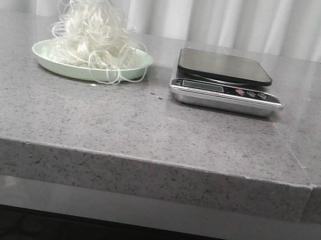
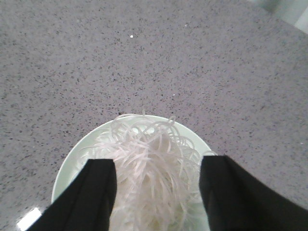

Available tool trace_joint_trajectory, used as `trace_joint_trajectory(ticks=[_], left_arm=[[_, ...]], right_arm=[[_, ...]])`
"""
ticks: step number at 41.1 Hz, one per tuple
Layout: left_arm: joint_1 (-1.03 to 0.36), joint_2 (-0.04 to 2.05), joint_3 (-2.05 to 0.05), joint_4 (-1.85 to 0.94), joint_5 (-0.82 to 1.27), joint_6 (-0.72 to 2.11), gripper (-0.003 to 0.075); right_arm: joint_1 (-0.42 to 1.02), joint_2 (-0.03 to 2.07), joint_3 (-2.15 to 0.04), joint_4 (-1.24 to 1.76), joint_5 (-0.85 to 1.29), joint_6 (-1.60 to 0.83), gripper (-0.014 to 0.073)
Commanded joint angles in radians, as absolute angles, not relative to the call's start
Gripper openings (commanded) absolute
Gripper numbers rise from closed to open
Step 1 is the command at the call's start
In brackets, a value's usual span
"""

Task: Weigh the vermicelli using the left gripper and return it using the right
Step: 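Lower the vermicelli onto the green plate and open the right gripper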

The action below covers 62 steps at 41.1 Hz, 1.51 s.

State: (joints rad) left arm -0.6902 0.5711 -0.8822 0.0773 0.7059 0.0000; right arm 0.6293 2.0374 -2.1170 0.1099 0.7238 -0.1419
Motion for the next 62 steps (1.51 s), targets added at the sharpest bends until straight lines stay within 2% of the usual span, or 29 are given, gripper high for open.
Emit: trace_joint_trajectory(ticks=[1,10,17,26,34,45,62], left_arm=[[-0.696,0.575,-0.907,0.079,0.627,-0.007,0.0452],[-0.696,0.575,-0.907,0.079,0.627,-0.007,0.0452],[-0.696,0.575,-0.907,0.077,0.629,-0.007,0.0452],[-0.696,0.575,-0.907,0.077,0.629,-0.007,0.0452],[-0.696,0.575,-0.907,0.077,0.629,-0.007,0.0452],[-0.696,0.575,-0.907,0.077,0.629,-0.007,0.0452],[-0.696,0.575,-0.907,0.077,0.629,-0.007,0.0452]], right_arm=[[0.618,1.894,-2.153,0.113,0.766,-0.146,0.0491],[0.613,1.731,-2.125,0.113,0.937,-0.131,0.0491],[0.613,1.577,-1.976,0.077,0.893,-0.131,0.0491],[0.611,1.350,-1.682,0.062,0.797,-0.115,0.0491],[0.549,1.160,-1.444,0.061,0.742,-0.091,0.0491],[0.455,0.901,-1.167,0.061,0.741,-0.082,0.0491],[0.455,0.547,-0.922,0.071,0.846,-0.082,0.0491]])
